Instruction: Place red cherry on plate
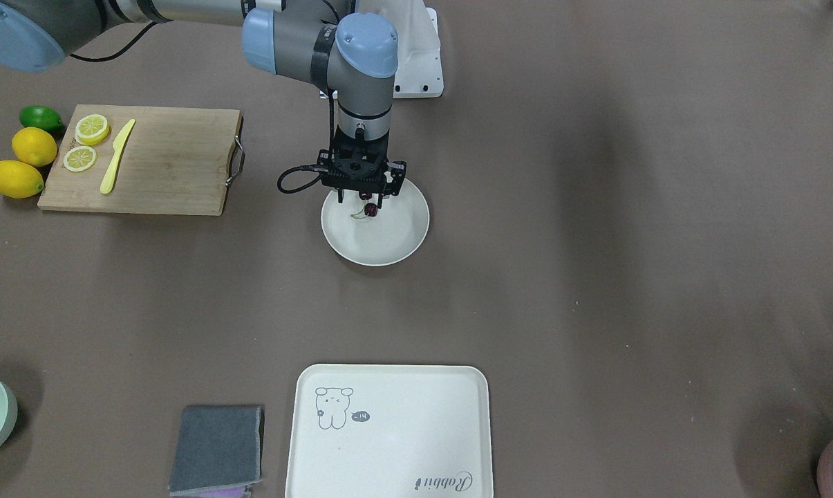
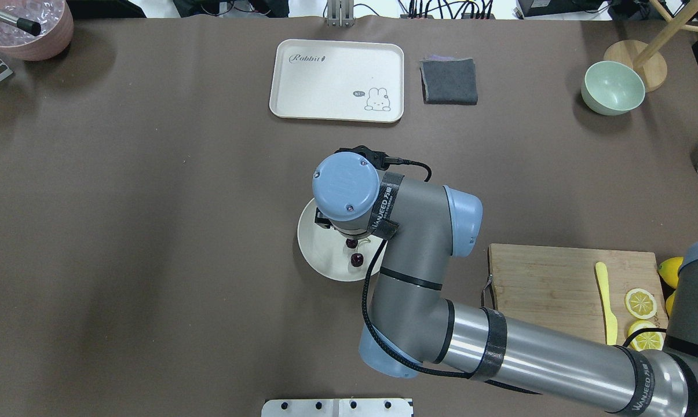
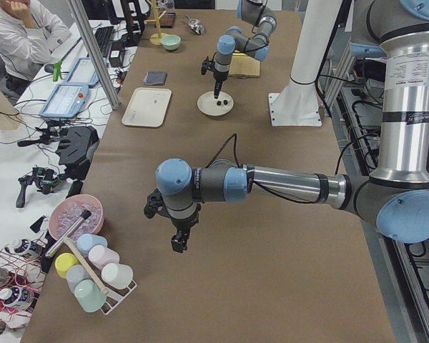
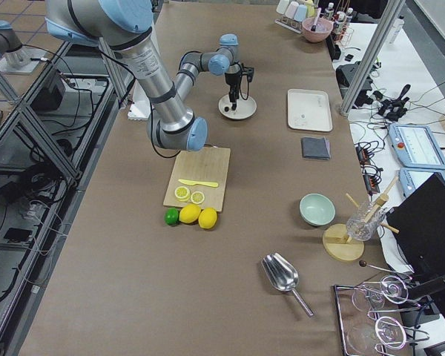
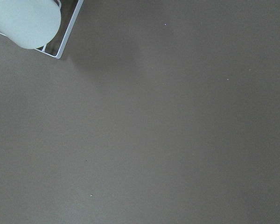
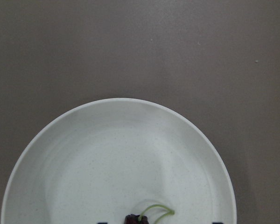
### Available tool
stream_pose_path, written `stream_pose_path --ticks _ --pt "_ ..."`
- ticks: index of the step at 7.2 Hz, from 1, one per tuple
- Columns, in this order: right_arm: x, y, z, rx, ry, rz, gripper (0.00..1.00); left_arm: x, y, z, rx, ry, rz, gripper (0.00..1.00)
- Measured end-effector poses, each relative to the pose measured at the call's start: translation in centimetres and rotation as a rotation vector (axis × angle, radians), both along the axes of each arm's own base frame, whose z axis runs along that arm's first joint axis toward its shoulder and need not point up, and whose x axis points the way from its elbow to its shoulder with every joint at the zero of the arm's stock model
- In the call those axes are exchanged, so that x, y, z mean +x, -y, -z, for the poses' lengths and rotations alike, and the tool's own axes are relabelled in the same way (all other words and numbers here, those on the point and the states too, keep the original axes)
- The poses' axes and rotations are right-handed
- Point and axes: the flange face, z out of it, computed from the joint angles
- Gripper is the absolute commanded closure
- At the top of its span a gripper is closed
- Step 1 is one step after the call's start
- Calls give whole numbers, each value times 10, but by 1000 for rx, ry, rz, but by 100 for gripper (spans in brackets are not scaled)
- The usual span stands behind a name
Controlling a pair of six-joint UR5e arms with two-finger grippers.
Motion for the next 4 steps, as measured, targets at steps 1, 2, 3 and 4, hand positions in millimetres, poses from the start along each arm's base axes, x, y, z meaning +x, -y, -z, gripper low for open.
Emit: stream_pose_path --ticks 1,2,3,4 --pt "6 6 0 -1 1 1 0 0 0 0 -1 0 0 2" --pt "22 21 -7 -10 1 13 0 0 0 0 -1 0 1 2" --pt "59 43 -28 -15 0 47 0 0 -1 1 0 0 2 2" --pt "114 67 -60 -5 -2 93 0 0 -1 0 -1 0 3 2"
